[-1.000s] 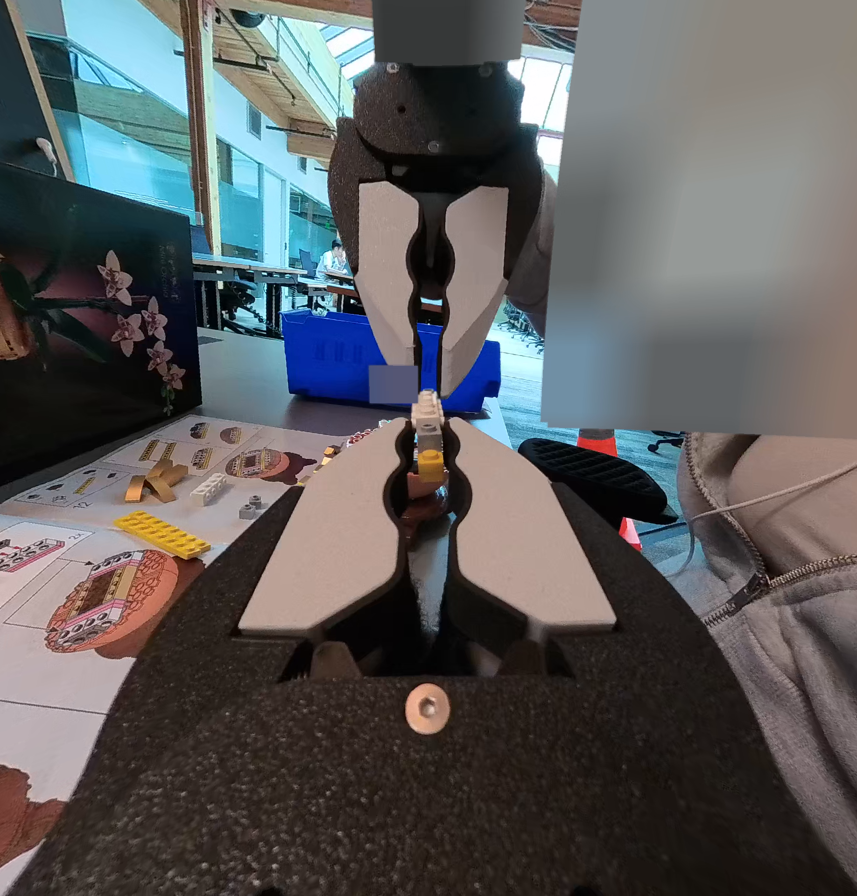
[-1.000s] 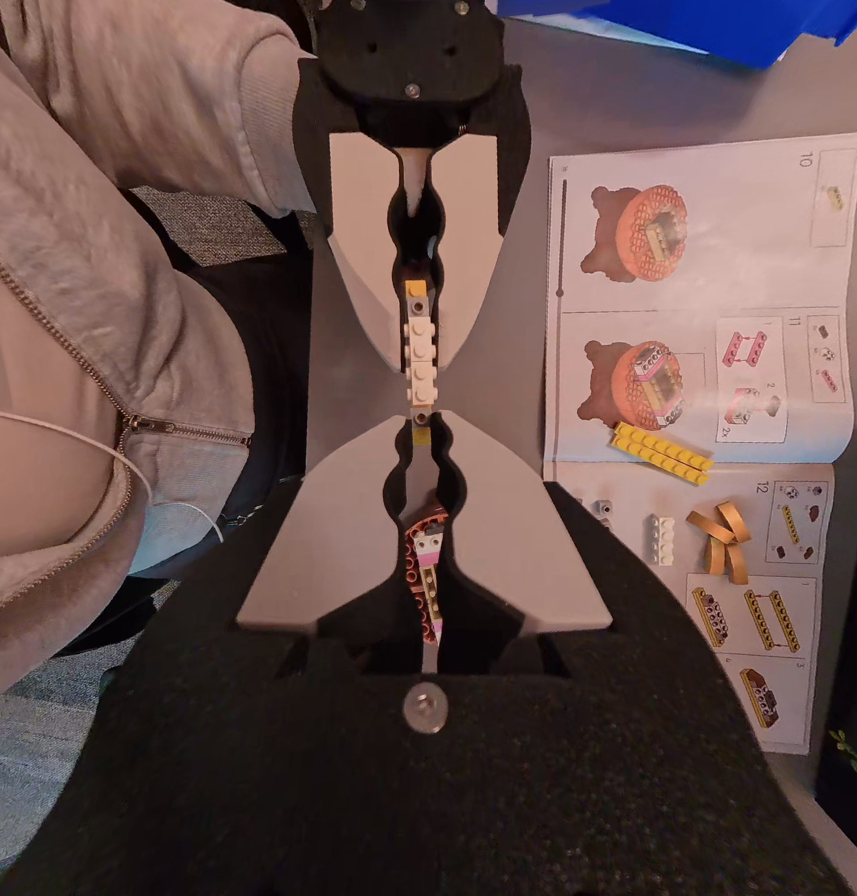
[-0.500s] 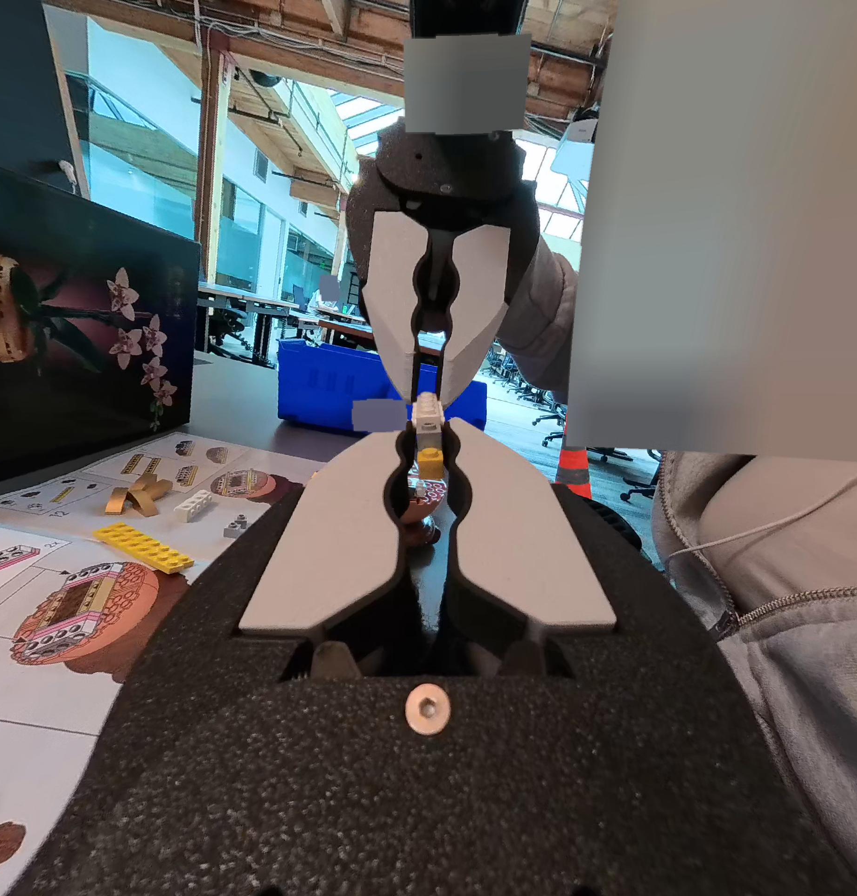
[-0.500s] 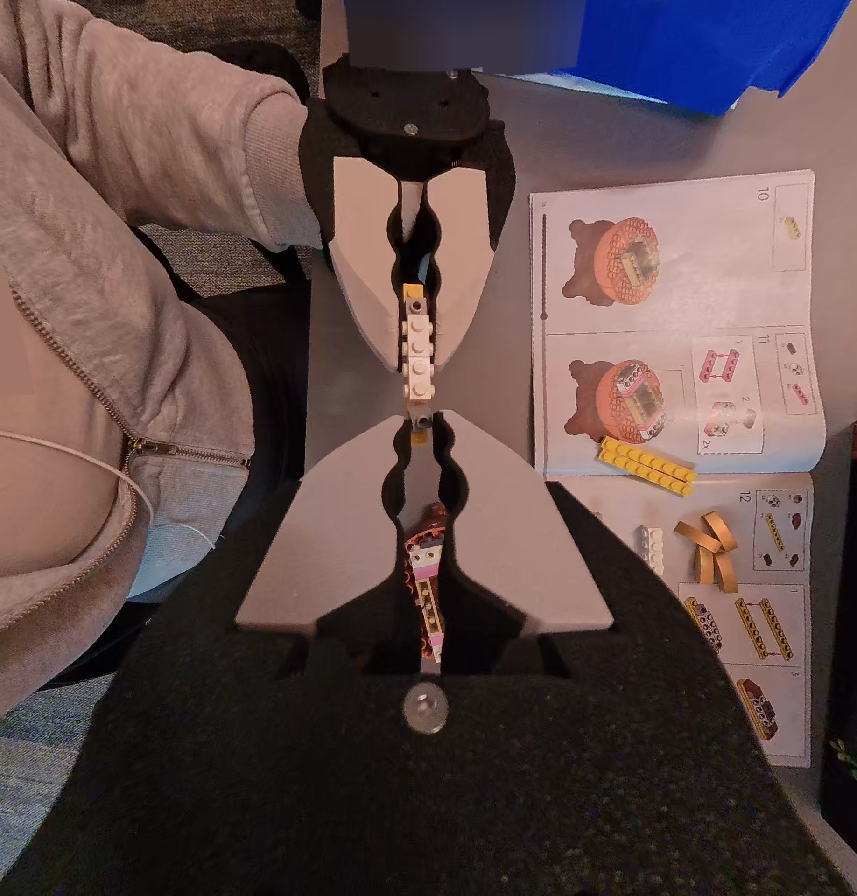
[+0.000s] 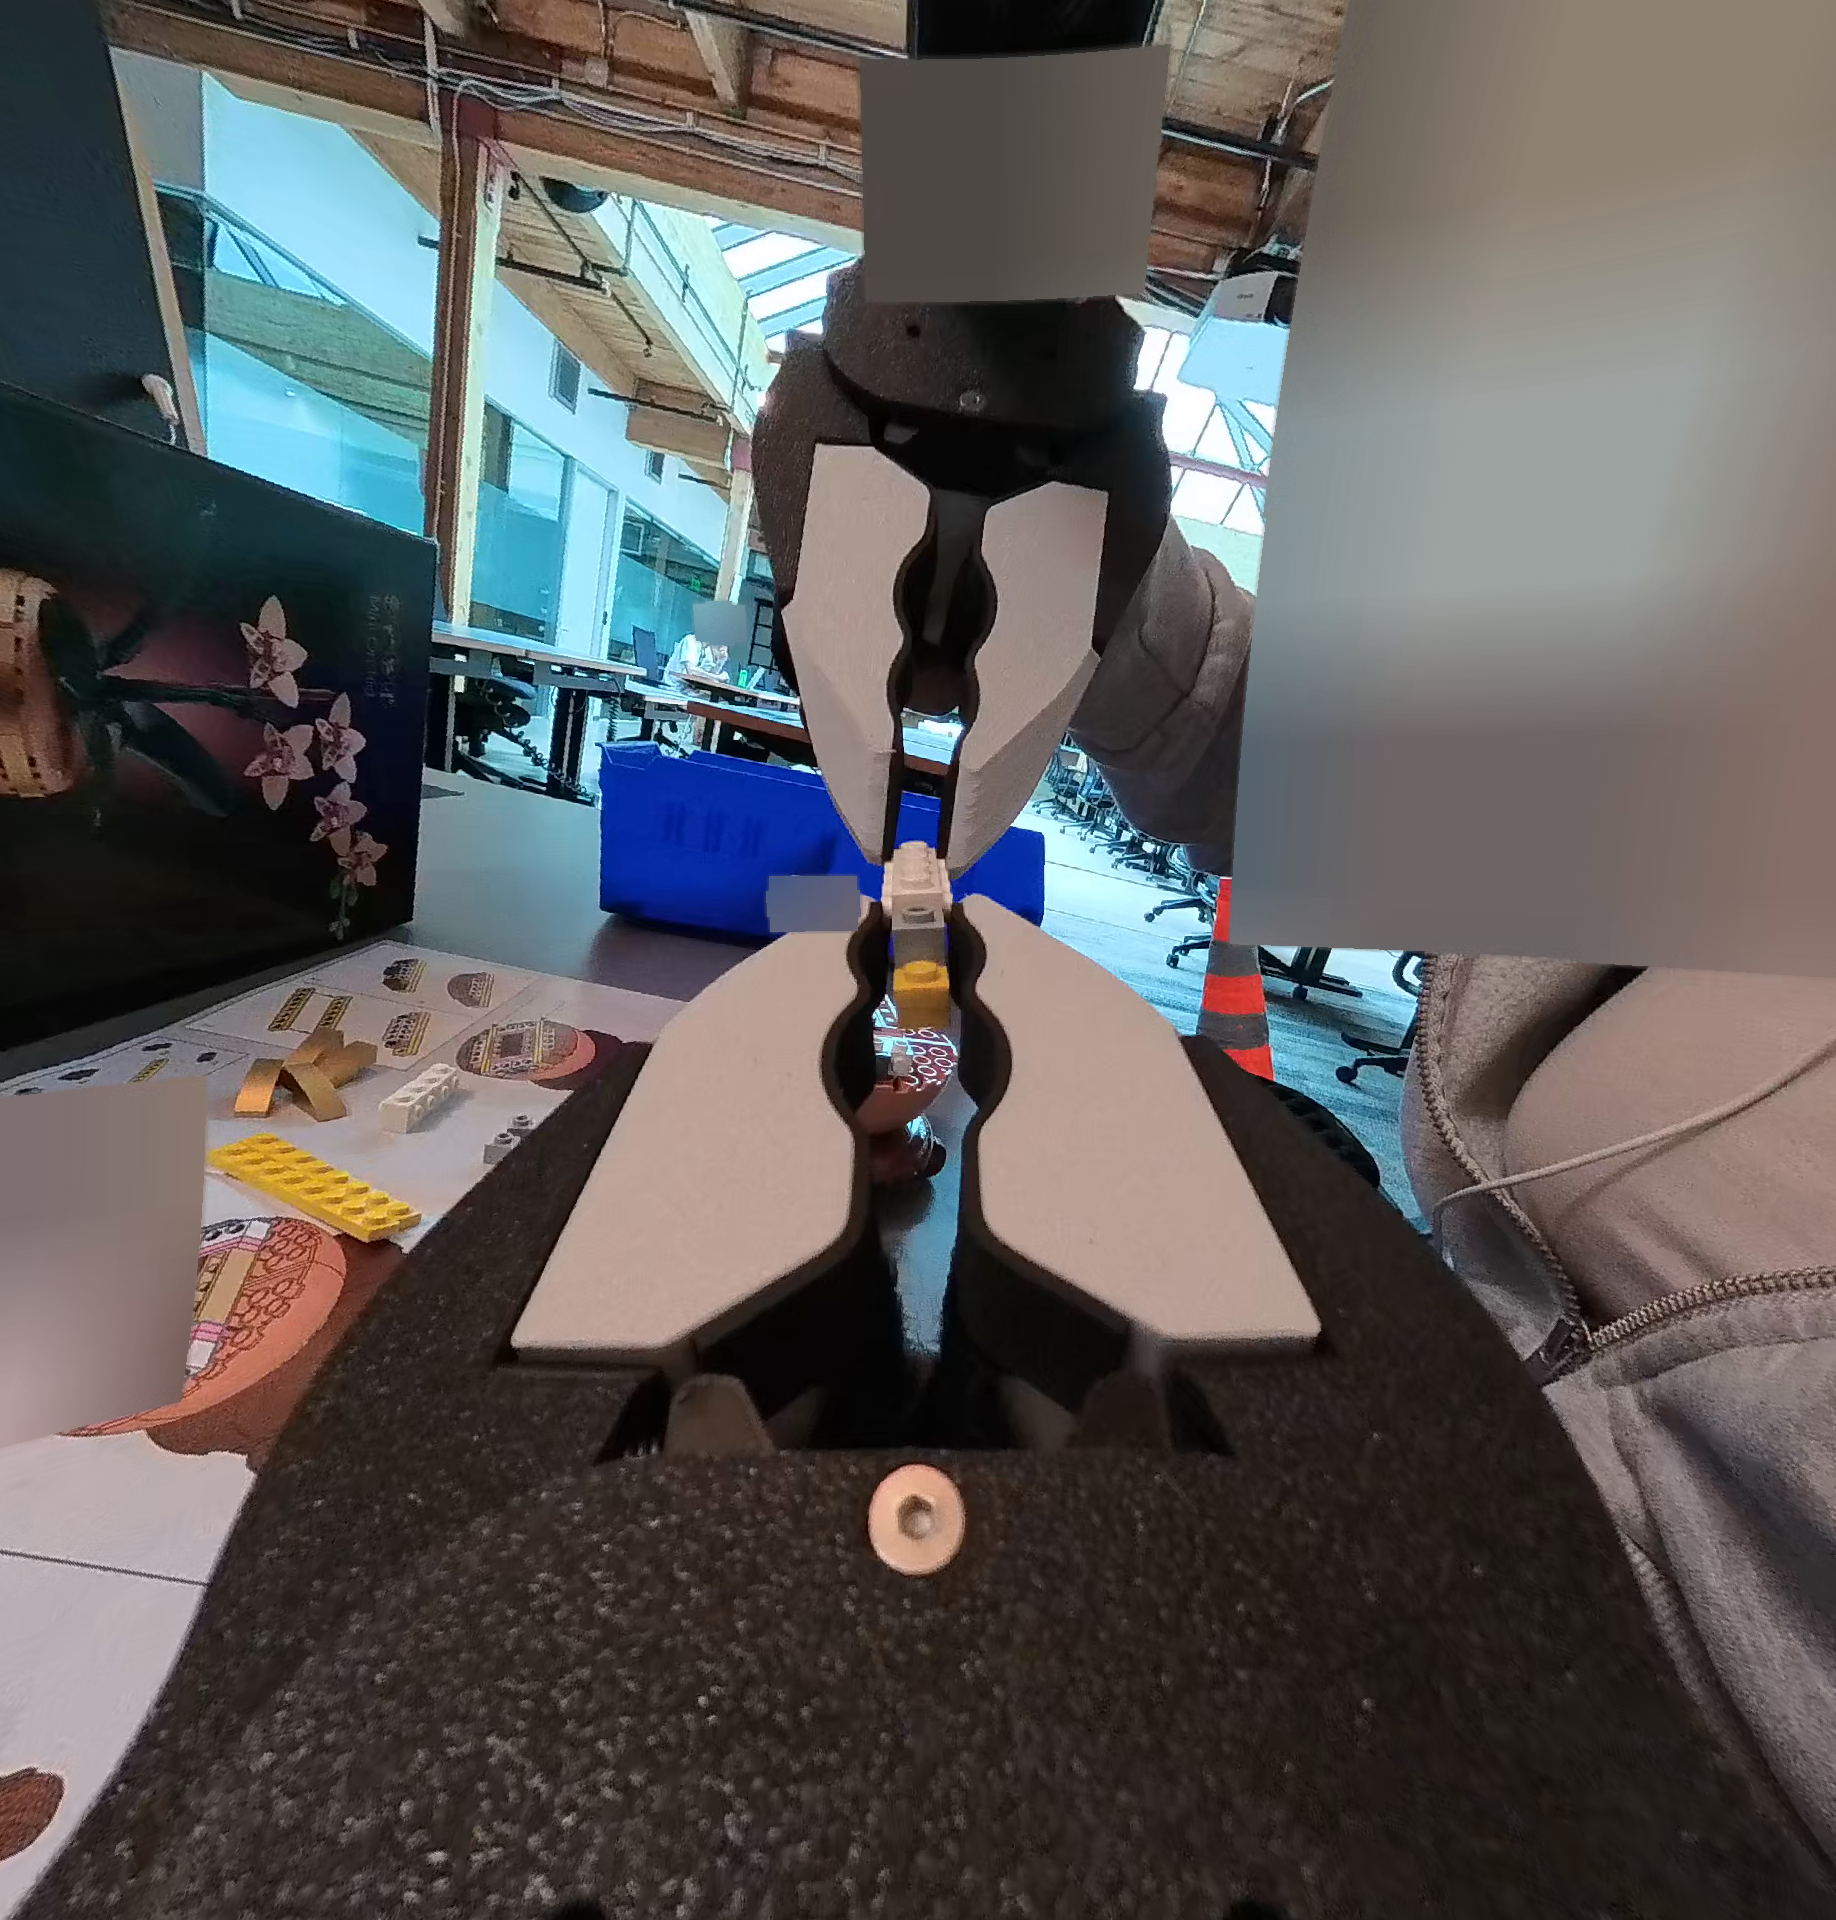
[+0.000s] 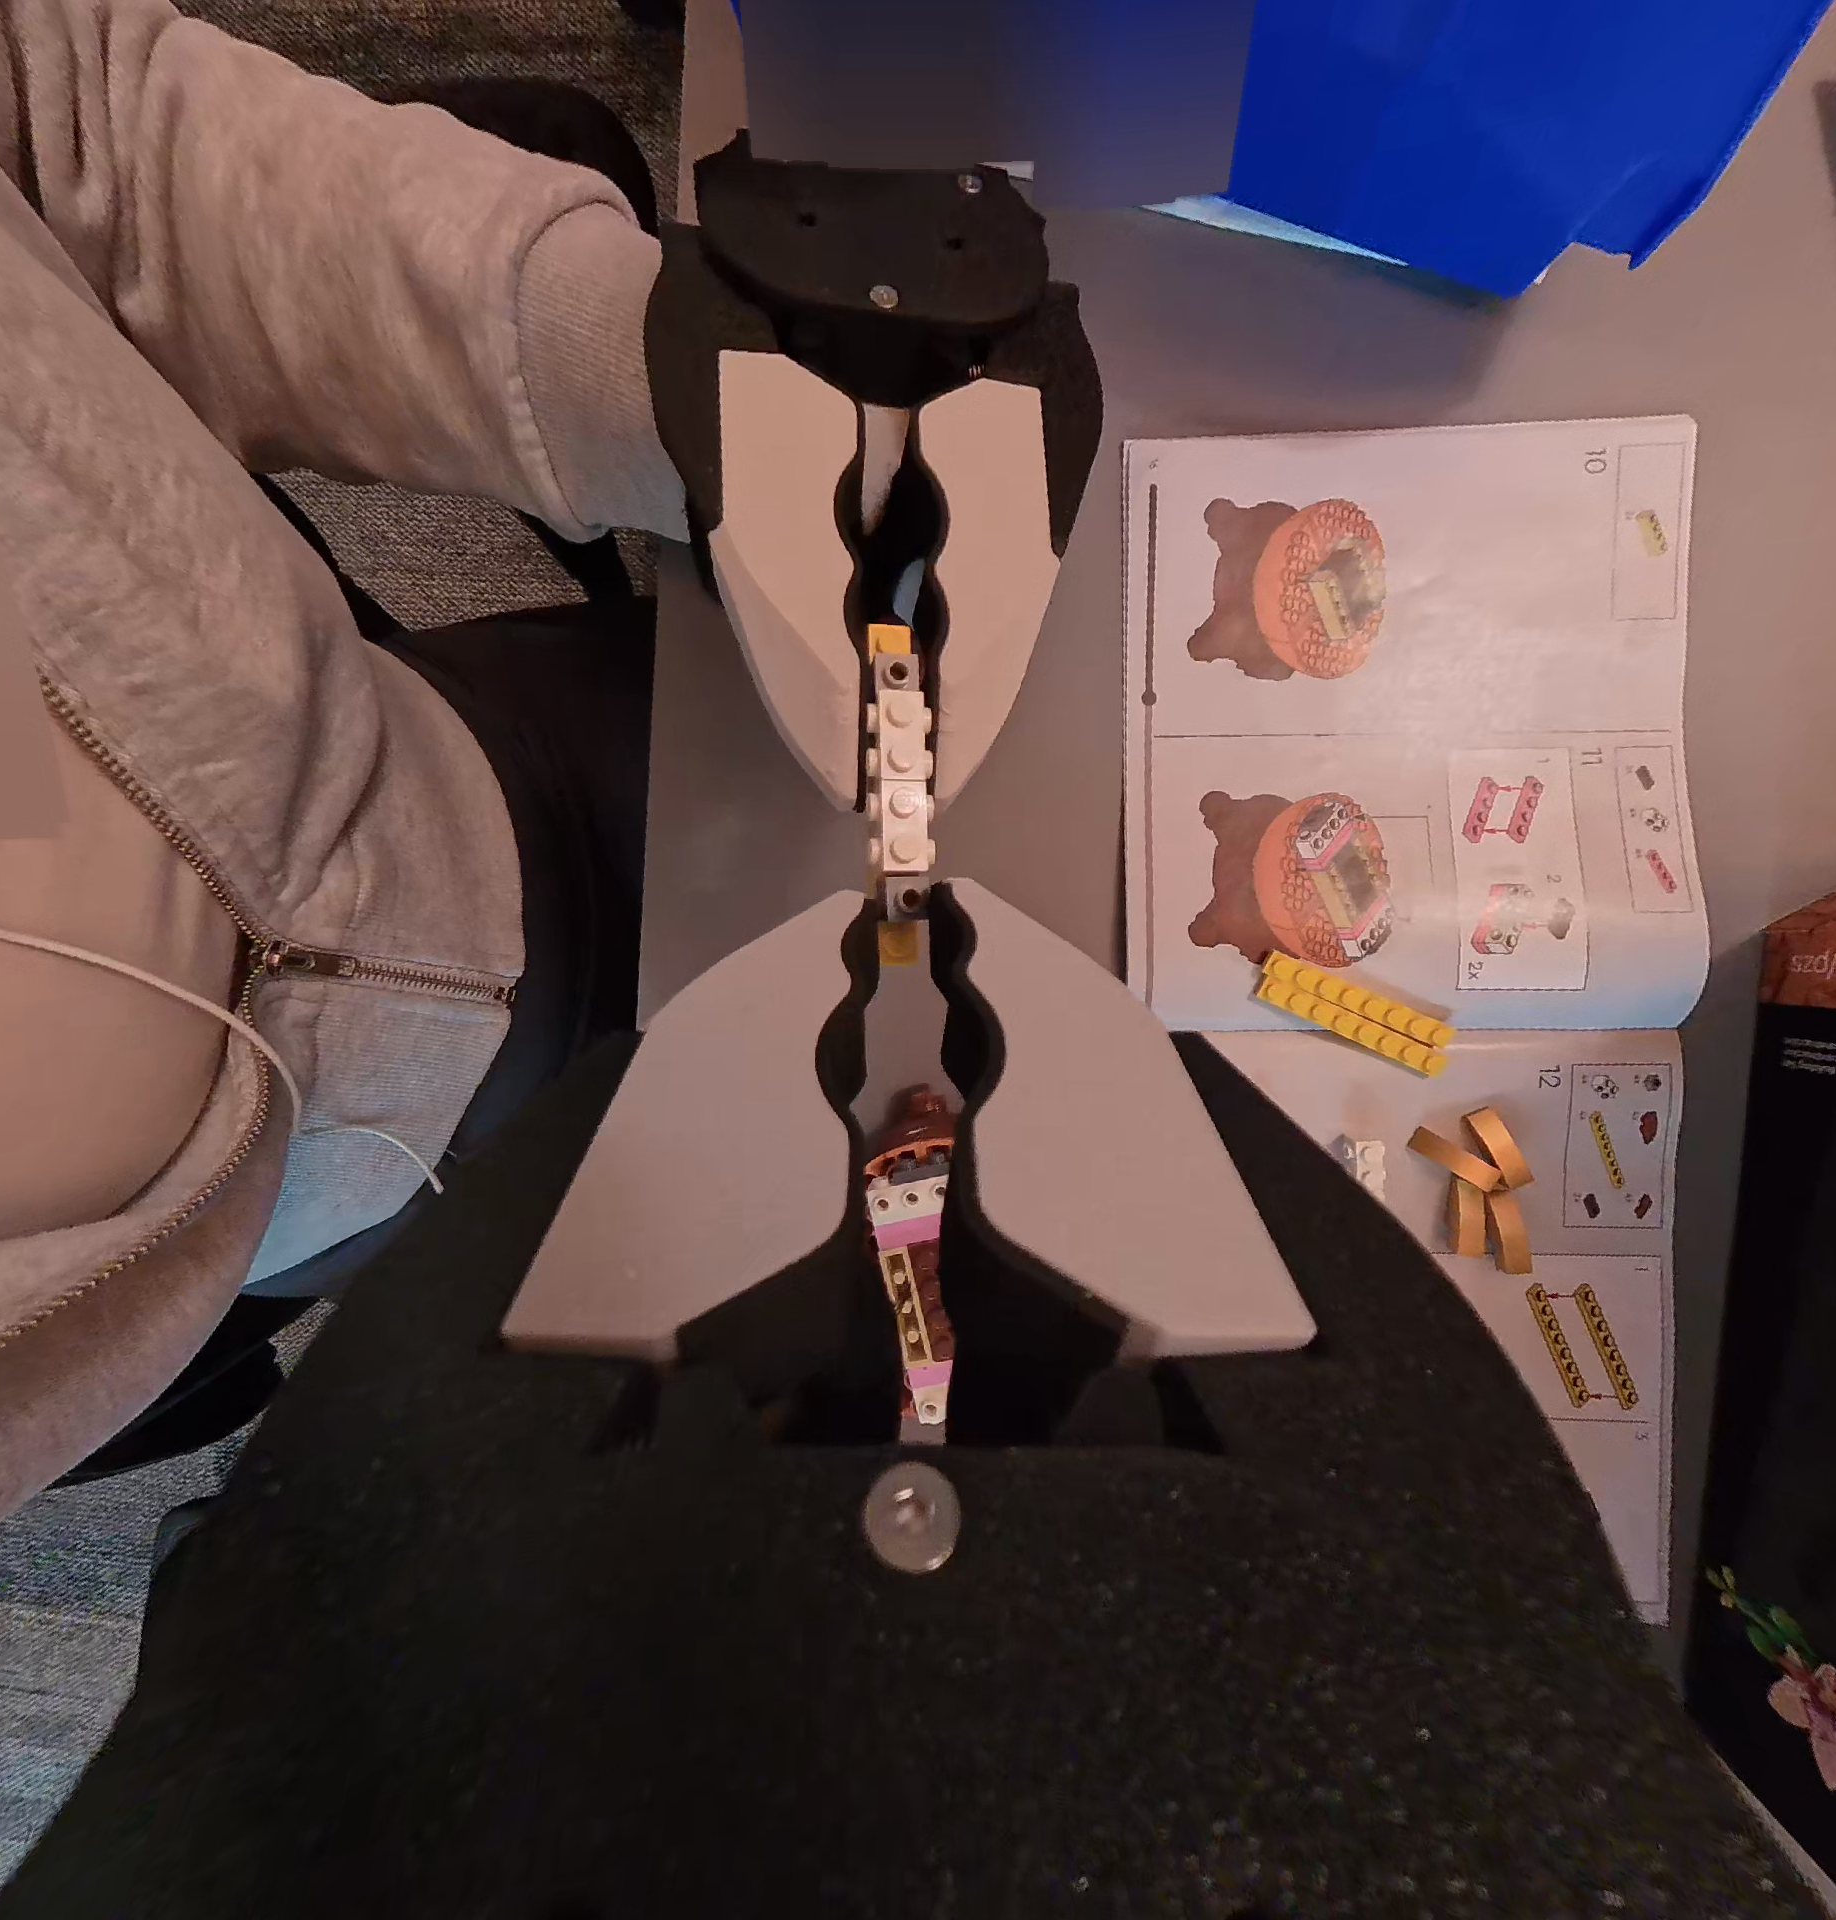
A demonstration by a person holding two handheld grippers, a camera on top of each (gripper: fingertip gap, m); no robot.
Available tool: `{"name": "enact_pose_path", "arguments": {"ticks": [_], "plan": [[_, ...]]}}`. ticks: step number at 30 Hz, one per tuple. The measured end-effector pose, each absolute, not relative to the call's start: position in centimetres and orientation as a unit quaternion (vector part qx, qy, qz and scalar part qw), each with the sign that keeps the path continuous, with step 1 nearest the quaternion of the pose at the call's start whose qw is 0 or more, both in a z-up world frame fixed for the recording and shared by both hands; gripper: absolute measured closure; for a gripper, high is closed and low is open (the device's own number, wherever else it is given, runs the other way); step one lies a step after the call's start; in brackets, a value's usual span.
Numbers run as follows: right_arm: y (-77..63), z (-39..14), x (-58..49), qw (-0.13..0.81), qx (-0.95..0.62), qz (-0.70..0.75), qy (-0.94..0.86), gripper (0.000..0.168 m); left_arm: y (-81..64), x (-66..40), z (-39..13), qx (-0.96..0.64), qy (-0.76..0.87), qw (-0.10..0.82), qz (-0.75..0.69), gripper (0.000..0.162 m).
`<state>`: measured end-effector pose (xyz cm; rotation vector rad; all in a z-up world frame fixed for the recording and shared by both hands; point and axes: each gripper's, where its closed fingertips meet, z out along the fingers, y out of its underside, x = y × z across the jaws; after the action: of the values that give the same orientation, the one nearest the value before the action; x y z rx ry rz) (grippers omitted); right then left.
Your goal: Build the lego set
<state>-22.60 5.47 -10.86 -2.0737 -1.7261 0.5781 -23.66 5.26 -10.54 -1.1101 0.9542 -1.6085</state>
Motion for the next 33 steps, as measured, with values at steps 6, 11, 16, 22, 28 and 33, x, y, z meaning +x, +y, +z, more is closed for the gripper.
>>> {"name": "enact_pose_path", "arguments": {"ticks": [6, 11, 16, 22, 28, 33], "plan": [[5.37, -10.55, -22.83, 0.195, -0.734, 0.209, -0.616, 0.157, 5.33, -23.78, -10.4, -0.45, 0.386, 0.468, -0.656, 0.151], [5.36, -10.48, -22.87, 0.198, -0.732, 0.209, -0.617, 0.154, 5.34, -23.87, -10.26, -0.447, 0.382, 0.468, -0.659, 0.152], [5.28, -10.3, -22.96, 0.206, -0.727, 0.216, -0.618, 0.152, 5.34, -23.93, -10.18, -0.445, 0.381, 0.469, -0.661, 0.152], [5.28, -10.26, -23.01, 0.211, -0.723, 0.215, -0.621, 0.152, 5.38, -23.97, -10.15, -0.444, 0.38, 0.469, -0.662, 0.152], [5.22, -10.19, -23.03, 0.213, -0.721, 0.212, -0.624, 0.153, 5.33, -24.03, -10.09, -0.441, 0.382, 0.474, -0.659, 0.152], [5.18, -10.22, -23.01, 0.215, -0.721, 0.21, -0.625, 0.153, 5.26, -24.16, -9.88, -0.436, 0.382, 0.478, -0.66, 0.152]]}}
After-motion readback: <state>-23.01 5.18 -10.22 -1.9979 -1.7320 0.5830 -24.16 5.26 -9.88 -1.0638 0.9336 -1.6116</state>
